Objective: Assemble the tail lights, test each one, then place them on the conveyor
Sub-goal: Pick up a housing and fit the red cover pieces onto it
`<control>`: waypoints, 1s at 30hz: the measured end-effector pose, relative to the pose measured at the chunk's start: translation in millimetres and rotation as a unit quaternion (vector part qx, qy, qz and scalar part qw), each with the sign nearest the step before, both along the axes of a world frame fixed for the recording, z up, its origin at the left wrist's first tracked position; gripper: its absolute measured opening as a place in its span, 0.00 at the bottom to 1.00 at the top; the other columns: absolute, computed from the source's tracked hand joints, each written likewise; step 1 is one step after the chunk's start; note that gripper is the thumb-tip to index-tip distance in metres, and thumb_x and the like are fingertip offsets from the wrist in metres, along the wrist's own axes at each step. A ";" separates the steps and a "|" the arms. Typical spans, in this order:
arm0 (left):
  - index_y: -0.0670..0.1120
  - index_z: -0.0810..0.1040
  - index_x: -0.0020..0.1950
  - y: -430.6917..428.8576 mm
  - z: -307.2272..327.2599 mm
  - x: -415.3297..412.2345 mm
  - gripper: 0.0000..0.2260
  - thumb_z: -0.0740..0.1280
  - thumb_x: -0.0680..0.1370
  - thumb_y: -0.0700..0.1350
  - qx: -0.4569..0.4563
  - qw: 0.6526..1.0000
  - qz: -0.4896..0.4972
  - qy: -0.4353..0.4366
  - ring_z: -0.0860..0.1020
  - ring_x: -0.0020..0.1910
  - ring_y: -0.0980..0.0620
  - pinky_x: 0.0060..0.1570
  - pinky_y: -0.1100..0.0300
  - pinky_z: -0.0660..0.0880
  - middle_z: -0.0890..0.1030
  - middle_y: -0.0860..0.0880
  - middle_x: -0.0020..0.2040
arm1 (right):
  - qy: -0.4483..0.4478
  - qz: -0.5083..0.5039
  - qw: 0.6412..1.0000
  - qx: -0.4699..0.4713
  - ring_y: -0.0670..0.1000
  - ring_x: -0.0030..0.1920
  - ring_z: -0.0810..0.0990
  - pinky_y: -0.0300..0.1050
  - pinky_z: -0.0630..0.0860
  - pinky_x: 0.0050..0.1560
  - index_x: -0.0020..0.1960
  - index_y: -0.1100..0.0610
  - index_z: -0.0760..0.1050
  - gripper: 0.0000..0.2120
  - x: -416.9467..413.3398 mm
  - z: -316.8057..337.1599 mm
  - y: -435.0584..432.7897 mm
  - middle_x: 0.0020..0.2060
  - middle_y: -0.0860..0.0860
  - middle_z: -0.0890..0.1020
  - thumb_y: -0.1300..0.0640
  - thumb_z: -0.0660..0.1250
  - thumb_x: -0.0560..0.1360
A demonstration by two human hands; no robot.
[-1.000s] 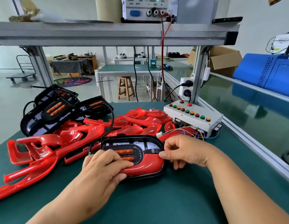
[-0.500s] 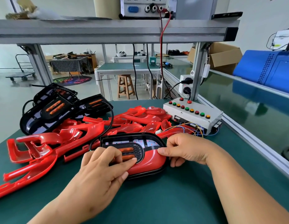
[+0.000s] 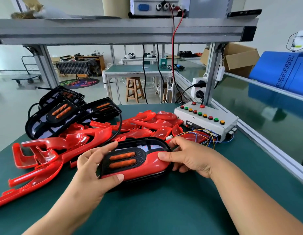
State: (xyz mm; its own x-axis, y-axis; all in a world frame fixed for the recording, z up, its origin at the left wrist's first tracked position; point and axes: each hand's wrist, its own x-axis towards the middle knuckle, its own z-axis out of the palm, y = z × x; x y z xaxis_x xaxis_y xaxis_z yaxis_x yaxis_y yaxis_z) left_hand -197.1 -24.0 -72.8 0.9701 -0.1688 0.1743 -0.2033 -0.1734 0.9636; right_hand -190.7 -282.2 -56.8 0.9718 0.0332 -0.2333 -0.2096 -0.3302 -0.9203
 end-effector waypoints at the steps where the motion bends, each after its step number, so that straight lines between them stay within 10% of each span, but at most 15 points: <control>1: 0.69 0.75 0.60 -0.1 -1.5 -0.5 0.38 0.72 0.68 0.27 -0.040 0.999 0.001 0.028 0.72 0.60 0.65 0.59 0.62 0.68 0.68 0.57 0.63 | 0.001 -0.002 1.000 0.012 0.46 0.35 0.79 0.39 0.73 0.34 0.55 0.52 0.73 0.23 -0.3 1.0 1.0 0.39 0.48 0.81 0.46 0.77 0.66; 4: 0.62 0.65 0.72 0.9 -5.7 -3.1 0.47 0.73 0.60 0.30 -0.136 0.985 -0.007 0.108 0.74 0.64 0.50 0.59 0.55 0.71 0.73 0.52 0.68 | 0.005 -0.008 0.996 0.092 0.48 0.42 0.81 0.42 0.75 0.37 0.56 0.52 0.73 0.26 -1.0 2.9 6.2 0.43 0.49 0.82 0.51 0.79 0.62; 9: 0.68 0.64 0.67 -0.4 3.3 -0.7 0.45 0.68 0.64 0.25 -0.134 0.989 -0.052 0.037 0.80 0.55 0.63 0.48 0.68 0.78 0.81 0.66 0.54 | -0.009 0.018 0.960 0.281 0.54 0.46 0.83 0.52 0.82 0.48 0.62 0.58 0.74 0.29 -0.5 3.7 10.9 0.51 0.56 0.83 0.63 0.74 0.61; 13: 0.65 0.61 0.71 -1.5 24.7 21.3 0.42 0.59 0.73 0.21 -0.130 0.985 -0.111 0.014 0.78 0.57 0.65 0.61 0.59 0.74 0.80 0.65 0.57 | -0.032 0.028 0.928 0.369 0.57 0.48 0.83 0.53 0.81 0.52 0.64 0.61 0.73 0.27 1.6 1.4 10.1 0.54 0.61 0.83 0.67 0.69 0.66; 17: 0.48 0.71 0.70 -1.1 26.3 35.8 0.28 0.57 0.75 0.26 -0.130 0.975 -0.178 0.027 0.76 0.65 0.48 0.67 0.50 0.67 0.80 0.46 0.63 | -0.066 0.026 0.930 0.361 0.57 0.47 0.84 0.52 0.82 0.46 0.65 0.55 0.72 0.26 3.0 -2.0 10.7 0.54 0.58 0.83 0.64 0.68 0.67; 30: 0.66 0.73 0.67 15.0 13.0 43.4 0.26 0.66 0.74 0.42 -0.128 0.973 -0.186 0.048 0.77 0.64 0.52 0.64 0.52 0.71 0.79 0.53 0.63 | -0.140 0.013 0.927 0.348 0.56 0.53 0.83 0.50 0.82 0.45 0.66 0.53 0.72 0.25 6.2 -10.8 15.9 0.58 0.56 0.83 0.64 0.66 0.69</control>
State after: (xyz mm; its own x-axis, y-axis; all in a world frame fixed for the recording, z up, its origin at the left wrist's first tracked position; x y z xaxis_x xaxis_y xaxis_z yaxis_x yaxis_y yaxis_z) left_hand -153.7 -8.9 -59.8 0.8638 -0.4751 0.1676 -0.1122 0.1430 0.9833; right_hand -184.5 -266.3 -67.7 0.9879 0.1042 0.1149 0.0700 0.3614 -0.9298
